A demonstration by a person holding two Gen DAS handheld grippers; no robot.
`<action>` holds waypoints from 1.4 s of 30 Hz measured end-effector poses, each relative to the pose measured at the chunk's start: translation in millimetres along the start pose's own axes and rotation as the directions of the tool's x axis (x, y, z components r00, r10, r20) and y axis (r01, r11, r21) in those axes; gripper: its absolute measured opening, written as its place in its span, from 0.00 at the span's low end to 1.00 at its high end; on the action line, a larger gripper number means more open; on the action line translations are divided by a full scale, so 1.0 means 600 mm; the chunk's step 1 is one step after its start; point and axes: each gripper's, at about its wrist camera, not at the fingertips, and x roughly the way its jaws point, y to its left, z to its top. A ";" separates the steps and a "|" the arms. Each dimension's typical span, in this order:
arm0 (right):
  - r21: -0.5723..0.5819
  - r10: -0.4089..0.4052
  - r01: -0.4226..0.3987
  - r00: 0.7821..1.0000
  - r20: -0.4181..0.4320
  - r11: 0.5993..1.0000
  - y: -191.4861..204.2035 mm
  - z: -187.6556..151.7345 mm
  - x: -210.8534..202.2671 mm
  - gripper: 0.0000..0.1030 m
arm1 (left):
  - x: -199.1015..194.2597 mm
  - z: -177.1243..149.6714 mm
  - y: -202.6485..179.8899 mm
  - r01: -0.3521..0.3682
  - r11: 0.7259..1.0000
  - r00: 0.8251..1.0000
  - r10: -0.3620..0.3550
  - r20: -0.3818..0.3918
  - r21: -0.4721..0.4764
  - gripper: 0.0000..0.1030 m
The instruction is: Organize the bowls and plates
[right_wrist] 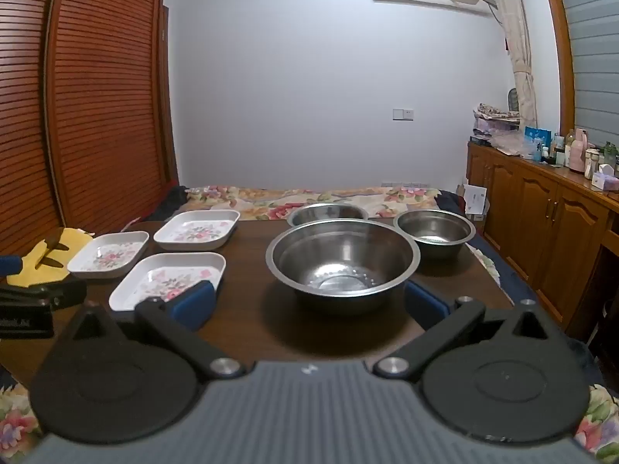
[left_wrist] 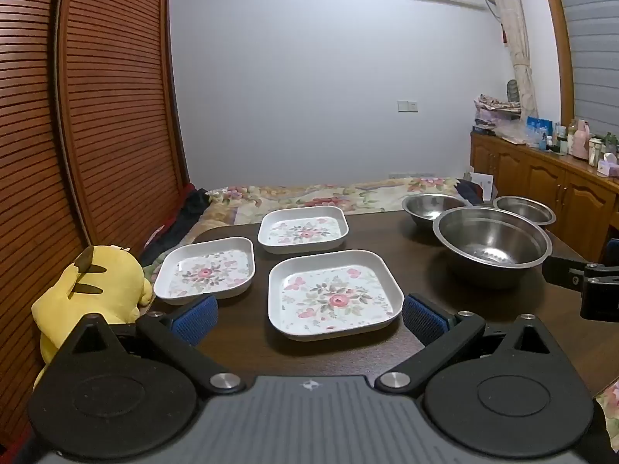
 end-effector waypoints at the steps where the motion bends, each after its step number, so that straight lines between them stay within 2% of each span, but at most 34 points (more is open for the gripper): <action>1: 0.000 0.000 0.000 1.000 0.003 1.000 0.000 0.000 0.000 1.00 | 0.000 0.000 0.000 0.000 1.000 1.000 0.000 0.000 0.001 1.00; 42: -0.002 -0.003 0.003 1.000 0.016 1.000 -0.001 -0.004 -0.002 1.00 | 0.000 0.003 0.001 -0.005 1.000 1.000 0.005 0.006 0.007 1.00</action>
